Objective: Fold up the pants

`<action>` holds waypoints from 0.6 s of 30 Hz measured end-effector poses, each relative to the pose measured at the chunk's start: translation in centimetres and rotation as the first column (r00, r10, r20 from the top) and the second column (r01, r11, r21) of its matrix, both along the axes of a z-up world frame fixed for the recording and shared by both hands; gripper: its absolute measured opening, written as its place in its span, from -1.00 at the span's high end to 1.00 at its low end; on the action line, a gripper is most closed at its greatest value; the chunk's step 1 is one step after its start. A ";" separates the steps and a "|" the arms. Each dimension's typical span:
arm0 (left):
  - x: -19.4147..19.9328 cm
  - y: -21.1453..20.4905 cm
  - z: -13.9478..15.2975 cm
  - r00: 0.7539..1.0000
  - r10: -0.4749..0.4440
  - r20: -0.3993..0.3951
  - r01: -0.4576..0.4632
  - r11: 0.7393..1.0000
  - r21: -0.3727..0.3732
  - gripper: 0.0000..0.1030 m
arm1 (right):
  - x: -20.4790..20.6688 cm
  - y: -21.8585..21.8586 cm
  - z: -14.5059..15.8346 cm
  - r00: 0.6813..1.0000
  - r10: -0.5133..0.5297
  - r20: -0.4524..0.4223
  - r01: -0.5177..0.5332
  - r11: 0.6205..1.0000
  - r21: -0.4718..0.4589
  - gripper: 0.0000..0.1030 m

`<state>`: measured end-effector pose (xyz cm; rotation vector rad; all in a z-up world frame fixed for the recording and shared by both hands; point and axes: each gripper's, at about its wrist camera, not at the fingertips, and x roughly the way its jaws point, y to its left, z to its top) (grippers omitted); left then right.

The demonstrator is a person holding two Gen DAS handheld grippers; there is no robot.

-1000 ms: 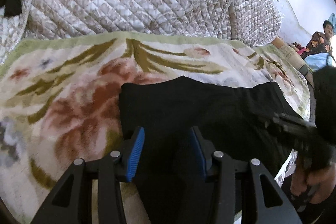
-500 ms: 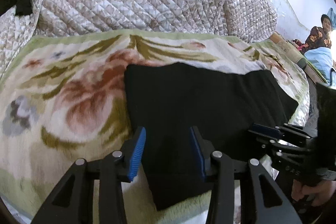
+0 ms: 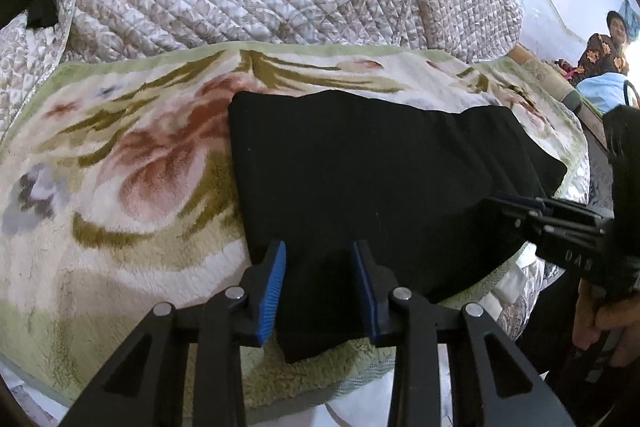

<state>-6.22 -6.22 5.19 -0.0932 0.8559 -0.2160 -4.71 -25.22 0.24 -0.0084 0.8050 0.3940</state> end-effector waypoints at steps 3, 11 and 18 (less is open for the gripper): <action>0.0 -0.1 -0.1 1.000 0.000 -0.005 0.000 1.000 -0.002 0.30 | 0.5 -0.2 0.3 1.000 -0.006 0.001 0.006 1.000 0.012 0.64; 1.0 0.3 0.3 1.000 -0.001 -0.022 0.001 1.000 -0.008 0.29 | 3.9 1.4 1.2 0.999 0.047 -0.002 -0.047 0.999 0.022 0.64; 6.2 1.3 2.3 1.000 -0.007 -0.002 0.007 1.000 0.001 0.29 | 8.6 3.0 1.9 0.995 0.094 -0.030 -0.093 0.995 0.037 0.60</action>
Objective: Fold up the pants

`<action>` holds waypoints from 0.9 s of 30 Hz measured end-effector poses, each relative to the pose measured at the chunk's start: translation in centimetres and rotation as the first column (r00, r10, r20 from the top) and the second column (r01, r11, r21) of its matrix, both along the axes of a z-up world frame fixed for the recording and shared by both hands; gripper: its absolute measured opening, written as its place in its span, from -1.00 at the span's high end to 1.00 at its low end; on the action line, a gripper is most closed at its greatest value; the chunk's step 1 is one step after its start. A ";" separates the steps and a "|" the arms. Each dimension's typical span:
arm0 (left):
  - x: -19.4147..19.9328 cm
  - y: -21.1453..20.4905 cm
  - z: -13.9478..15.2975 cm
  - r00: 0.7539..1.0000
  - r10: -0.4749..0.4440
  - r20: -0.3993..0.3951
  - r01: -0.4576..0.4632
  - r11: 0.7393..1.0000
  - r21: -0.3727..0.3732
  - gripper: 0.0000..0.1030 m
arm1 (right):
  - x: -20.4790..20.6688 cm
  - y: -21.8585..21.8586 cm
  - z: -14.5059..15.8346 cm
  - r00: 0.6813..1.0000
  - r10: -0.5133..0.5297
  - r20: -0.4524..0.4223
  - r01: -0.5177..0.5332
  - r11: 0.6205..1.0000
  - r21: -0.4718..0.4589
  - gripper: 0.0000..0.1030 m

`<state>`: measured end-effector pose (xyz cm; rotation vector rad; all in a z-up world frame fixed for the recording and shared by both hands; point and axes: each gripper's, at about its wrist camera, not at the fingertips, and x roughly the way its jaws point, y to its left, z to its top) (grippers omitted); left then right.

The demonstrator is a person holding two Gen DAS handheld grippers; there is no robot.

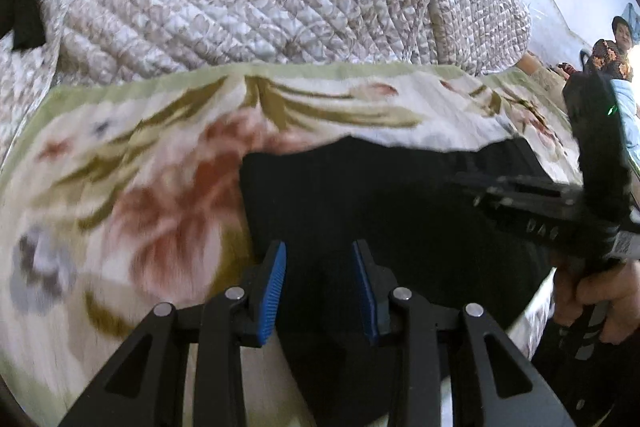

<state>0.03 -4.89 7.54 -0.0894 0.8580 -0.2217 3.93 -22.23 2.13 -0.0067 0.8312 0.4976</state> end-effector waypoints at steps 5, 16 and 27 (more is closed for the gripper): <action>3.9 0.4 -1.2 0.999 -0.014 -0.033 0.013 1.000 -0.024 0.29 | 3.5 -0.6 -1.5 0.996 -0.087 -0.032 0.085 0.995 -0.062 0.60; 6.1 1.3 -1.5 1.000 0.006 -0.018 -0.007 0.998 -0.057 0.29 | 3.6 -2.7 0.6 0.994 -0.108 0.031 0.106 0.993 0.059 0.60; 7.1 0.8 -1.9 1.000 0.017 -0.018 -0.017 1.000 -0.006 0.30 | 4.4 -2.7 -0.8 0.985 -0.173 -0.022 0.172 0.985 -0.023 0.62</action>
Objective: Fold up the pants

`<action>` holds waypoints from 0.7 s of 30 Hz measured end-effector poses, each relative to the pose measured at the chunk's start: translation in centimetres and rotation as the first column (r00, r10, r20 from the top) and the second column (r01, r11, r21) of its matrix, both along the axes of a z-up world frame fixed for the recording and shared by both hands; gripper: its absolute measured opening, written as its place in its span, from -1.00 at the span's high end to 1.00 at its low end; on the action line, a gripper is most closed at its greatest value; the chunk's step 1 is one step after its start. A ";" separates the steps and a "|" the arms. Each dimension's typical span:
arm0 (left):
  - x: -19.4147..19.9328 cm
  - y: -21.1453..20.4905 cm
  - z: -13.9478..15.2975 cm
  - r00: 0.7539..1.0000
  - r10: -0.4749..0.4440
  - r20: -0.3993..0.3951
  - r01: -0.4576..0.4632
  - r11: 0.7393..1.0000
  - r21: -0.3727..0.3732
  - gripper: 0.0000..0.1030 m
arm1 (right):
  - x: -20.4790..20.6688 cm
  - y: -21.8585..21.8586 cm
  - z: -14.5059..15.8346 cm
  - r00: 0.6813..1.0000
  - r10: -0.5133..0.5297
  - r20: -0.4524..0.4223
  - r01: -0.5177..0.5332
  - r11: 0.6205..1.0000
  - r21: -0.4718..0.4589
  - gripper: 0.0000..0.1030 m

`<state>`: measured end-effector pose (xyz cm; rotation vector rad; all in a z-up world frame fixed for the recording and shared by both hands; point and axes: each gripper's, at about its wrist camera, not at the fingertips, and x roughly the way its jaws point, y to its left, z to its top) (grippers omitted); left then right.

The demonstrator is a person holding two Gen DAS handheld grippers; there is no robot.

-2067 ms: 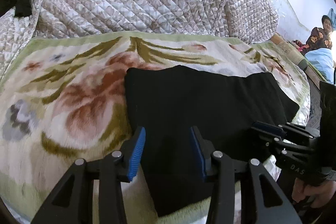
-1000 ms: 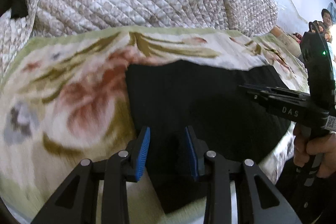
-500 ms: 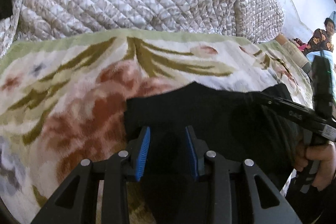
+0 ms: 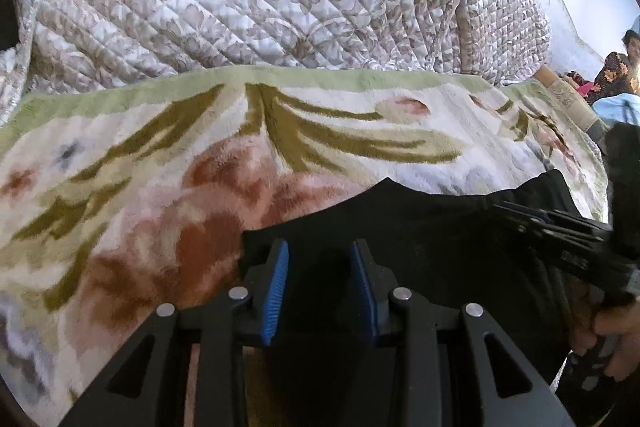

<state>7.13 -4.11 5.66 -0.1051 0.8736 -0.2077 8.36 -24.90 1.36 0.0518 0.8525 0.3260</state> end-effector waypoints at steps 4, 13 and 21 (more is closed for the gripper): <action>-2.6 -0.6 1.4 1.000 0.015 0.020 -0.015 1.000 0.017 0.30 | -3.5 -0.1 1.3 0.998 0.041 0.051 -0.042 0.999 0.024 0.60; -9.5 -1.7 1.8 0.998 0.046 0.039 -0.048 0.997 0.054 0.30 | -12.1 1.5 0.1 0.986 0.147 0.082 -0.146 0.989 -0.010 0.60; -11.9 -2.3 -0.3 0.998 0.056 0.007 -0.057 0.995 0.086 0.30 | -13.7 0.6 -1.4 0.988 0.147 0.048 -0.145 0.988 -0.053 0.60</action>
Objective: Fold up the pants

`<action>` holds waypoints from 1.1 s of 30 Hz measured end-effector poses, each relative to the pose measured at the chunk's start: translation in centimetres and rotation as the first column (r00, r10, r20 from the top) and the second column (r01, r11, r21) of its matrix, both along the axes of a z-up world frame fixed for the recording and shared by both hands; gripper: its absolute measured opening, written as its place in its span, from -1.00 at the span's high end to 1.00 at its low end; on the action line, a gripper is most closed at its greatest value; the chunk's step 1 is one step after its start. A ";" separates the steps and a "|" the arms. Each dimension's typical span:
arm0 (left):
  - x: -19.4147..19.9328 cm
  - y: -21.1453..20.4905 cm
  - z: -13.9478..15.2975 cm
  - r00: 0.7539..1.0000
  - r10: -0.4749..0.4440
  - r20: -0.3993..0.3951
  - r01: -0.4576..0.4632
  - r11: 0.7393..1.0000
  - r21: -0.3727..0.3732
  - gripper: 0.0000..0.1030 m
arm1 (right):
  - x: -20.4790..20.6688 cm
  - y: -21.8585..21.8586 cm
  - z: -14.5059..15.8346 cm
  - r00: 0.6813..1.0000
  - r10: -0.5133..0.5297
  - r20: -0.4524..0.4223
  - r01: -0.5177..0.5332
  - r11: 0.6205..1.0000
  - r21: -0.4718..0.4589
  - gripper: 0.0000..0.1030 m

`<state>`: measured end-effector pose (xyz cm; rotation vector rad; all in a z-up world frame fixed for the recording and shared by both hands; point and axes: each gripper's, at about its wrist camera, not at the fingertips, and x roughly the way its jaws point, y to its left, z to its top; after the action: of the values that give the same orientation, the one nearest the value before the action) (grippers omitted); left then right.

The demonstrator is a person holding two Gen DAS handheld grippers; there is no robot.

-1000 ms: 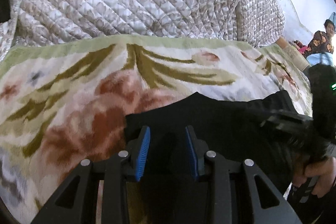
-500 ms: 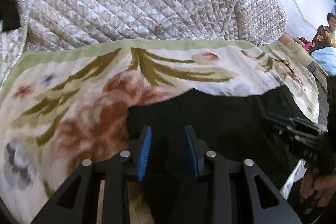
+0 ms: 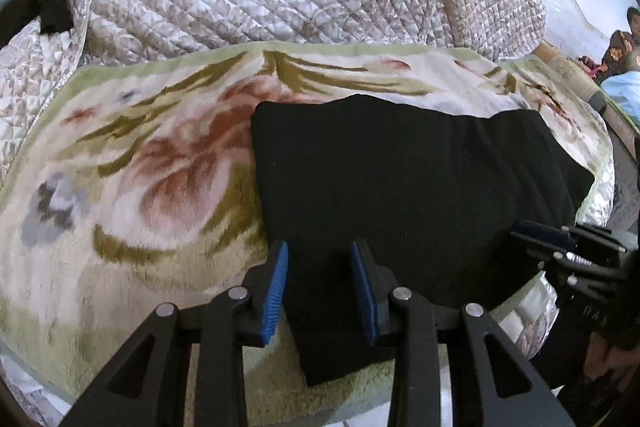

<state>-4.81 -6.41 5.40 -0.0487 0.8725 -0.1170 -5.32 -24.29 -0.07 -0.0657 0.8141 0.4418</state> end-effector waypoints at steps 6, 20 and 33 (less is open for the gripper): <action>-0.4 -0.1 -0.2 1.000 -0.012 0.004 0.012 1.000 0.008 0.30 | -0.6 -0.6 -0.1 1.000 -0.011 0.004 0.011 1.000 -0.020 0.60; -2.5 0.0 1.2 0.999 -0.008 0.053 0.011 0.998 -0.055 0.30 | -0.2 -8.1 1.1 0.954 -0.296 -0.052 0.301 0.943 0.140 0.19; -2.7 0.8 0.6 0.999 0.009 0.033 -0.006 0.998 -0.063 0.30 | -1.0 -16.0 1.5 0.827 -0.535 -0.173 0.557 0.741 0.374 -0.03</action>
<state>-7.53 -5.61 6.02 -0.1082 0.8352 -0.1377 -6.31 -40.25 1.45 0.5772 0.7372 0.0414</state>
